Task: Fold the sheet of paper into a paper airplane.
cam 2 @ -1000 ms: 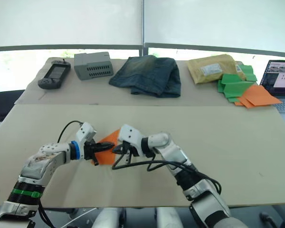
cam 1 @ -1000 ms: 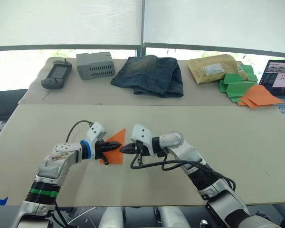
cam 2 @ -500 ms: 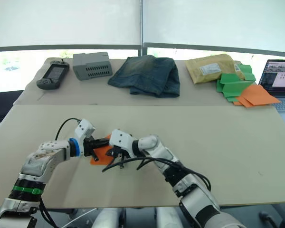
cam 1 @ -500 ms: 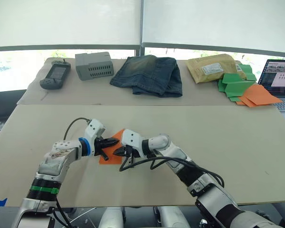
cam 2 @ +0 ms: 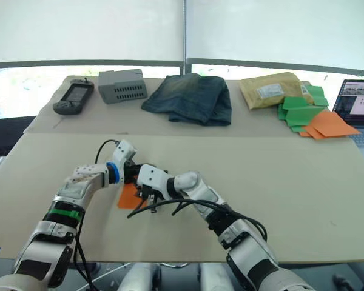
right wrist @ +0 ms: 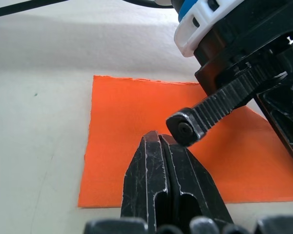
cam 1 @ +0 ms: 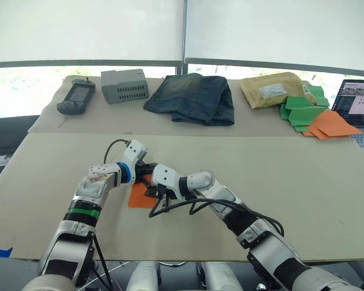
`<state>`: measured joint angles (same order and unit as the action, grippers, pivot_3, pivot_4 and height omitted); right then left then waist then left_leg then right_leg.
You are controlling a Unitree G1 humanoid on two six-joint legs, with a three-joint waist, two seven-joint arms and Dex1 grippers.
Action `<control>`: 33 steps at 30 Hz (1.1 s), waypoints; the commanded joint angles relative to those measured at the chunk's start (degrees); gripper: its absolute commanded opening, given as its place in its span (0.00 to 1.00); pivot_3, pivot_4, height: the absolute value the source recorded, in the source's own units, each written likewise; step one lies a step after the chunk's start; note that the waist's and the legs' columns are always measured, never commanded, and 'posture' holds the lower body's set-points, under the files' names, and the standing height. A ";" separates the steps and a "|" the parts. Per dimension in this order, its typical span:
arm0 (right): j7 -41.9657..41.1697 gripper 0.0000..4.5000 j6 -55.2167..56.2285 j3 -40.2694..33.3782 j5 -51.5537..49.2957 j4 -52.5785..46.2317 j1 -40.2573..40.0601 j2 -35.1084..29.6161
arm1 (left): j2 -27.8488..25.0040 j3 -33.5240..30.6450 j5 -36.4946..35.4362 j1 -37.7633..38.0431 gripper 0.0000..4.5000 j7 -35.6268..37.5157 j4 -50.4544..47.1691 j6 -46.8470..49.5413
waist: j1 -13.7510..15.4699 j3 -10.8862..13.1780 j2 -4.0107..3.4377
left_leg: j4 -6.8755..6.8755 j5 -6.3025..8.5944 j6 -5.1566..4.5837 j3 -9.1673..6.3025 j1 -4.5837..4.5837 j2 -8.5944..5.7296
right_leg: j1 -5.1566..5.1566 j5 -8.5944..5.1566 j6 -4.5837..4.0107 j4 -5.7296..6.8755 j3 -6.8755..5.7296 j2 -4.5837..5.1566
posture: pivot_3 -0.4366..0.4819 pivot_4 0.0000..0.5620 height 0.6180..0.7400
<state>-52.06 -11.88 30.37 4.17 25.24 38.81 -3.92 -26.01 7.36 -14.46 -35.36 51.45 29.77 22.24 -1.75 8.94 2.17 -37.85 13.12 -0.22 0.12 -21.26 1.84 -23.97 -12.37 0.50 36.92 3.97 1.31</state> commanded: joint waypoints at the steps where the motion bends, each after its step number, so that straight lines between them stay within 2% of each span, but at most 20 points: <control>1: -0.72 0.00 -3.06 2.32 2.15 2.52 -2.05 -0.35 | -0.77 -0.78 3.08 -2.90 0.01 -1.95 2.51 -1.88 | 0.12 -0.05 -0.01 | 0.00 0.00 0.00 0.00 0.02 0.00 | 0.00 -0.04 -0.07 0.02 0.00 0.00 | 0.48 0.27 0.91; 10: -1.28 0.00 -2.53 2.23 2.08 3.44 -1.54 -0.11 | -3.11 -2.90 2.04 2.68 0.01 -2.56 -2.01 0.17 | -0.47 -0.10 -0.02 | 0.01 0.00 0.00 -0.05 0.00 0.03 | -0.07 0.00 0.02 0.11 0.01 -0.04 | 0.48 0.27 0.91; 21: -1.76 0.00 -1.77 2.14 2.43 4.63 -0.74 0.11 | -6.33 -3.86 0.12 14.23 0.01 0.07 -16.04 3.76 | -1.51 -0.13 -0.09 | 0.21 0.08 0.13 -0.03 -0.08 0.07 | -0.19 -0.30 0.04 0.08 0.02 0.01 | 0.48 0.27 0.91; 29: -1.62 0.00 -1.70 2.04 2.54 4.96 -0.47 0.21 | -9.53 -2.53 3.12 20.04 0.01 1.29 -19.98 -0.50 | -1.95 -0.13 -0.11 | 0.45 0.10 0.15 -0.01 -0.04 0.04 | -0.20 -0.32 0.04 -0.08 0.04 0.06 | 0.48 0.27 0.91; 33: -1.53 0.00 -1.74 1.92 2.54 4.94 -0.46 0.21 | -10.67 -4.27 1.68 24.31 0.01 0.57 -21.80 1.60 | -2.13 -0.19 -0.21 | 0.74 0.10 0.15 0.02 0.06 0.06 | -0.19 -0.39 0.02 -0.17 0.08 0.12 | 0.48 0.27 0.91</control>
<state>-54.17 -11.87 31.22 4.19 26.08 39.62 -2.14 -36.11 1.65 -13.56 -14.30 51.28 6.62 21.28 -3.88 8.75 1.95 -37.01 13.22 -0.07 0.15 -21.16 1.89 -24.15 -12.80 0.55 36.74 4.07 1.47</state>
